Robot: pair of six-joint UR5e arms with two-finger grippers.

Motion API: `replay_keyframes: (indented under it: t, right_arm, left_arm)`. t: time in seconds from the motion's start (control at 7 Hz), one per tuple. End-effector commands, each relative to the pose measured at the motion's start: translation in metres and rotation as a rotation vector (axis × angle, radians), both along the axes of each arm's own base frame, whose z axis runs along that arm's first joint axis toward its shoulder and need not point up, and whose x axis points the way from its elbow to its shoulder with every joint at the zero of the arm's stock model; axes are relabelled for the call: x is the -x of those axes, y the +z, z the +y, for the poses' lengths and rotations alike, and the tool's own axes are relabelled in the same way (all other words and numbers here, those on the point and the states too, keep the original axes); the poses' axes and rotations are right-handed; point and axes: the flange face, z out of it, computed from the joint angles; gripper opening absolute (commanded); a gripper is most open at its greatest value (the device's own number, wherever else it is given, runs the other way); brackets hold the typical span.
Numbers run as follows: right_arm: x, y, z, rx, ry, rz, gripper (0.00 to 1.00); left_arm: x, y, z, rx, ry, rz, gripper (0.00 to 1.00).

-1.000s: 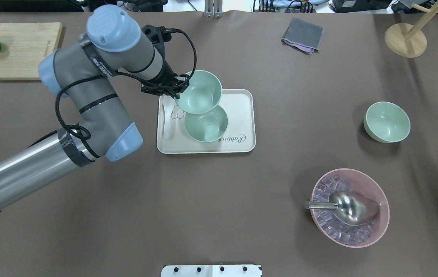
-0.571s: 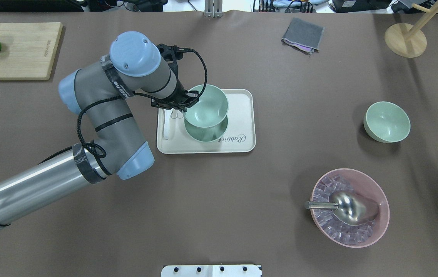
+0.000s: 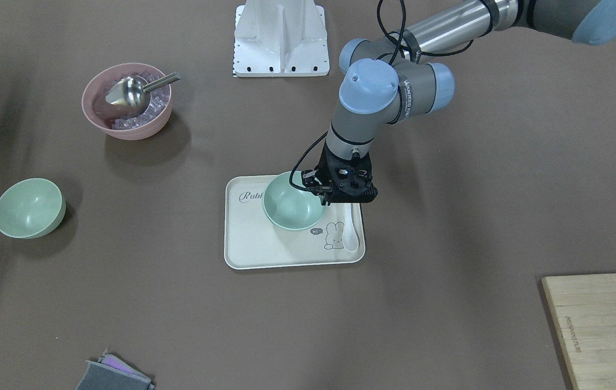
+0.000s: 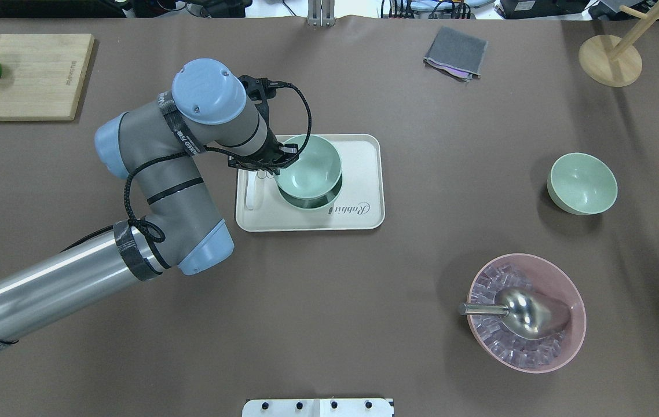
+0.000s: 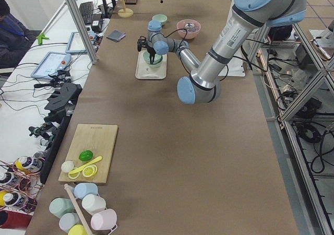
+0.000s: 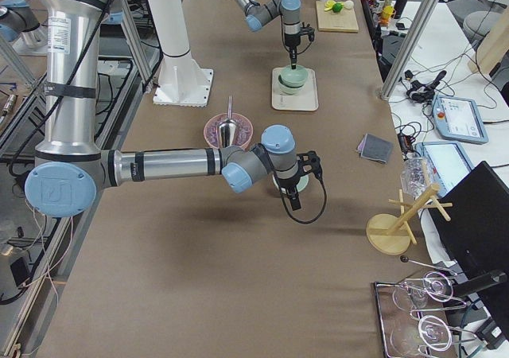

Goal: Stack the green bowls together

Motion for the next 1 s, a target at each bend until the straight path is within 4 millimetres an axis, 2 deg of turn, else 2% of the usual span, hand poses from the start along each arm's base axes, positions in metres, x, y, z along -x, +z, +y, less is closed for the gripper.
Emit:
replay_keyframes:
  t: [0.0,0.29,0.86]
  right_arm:
    - [0.0006,0.0003,0.0004,0.0,-0.001,0.0,1.0]
    - [0.0006,0.0003,0.0004,0.0,-0.001,0.0,1.0]
    - [0.0008,-0.0004,-0.0002,-0.001,-0.001,0.0,1.0]
  left_arm:
    - [-0.0046,0.0001,0.0047,-0.004,0.004,-0.001,0.0]
    - [-0.0112,-0.0001,0.0126,-0.006,0.019,0.003,0.0]
    - [-0.0109,-0.0008,0.0128,-0.009,0.02,0.004,0.0]
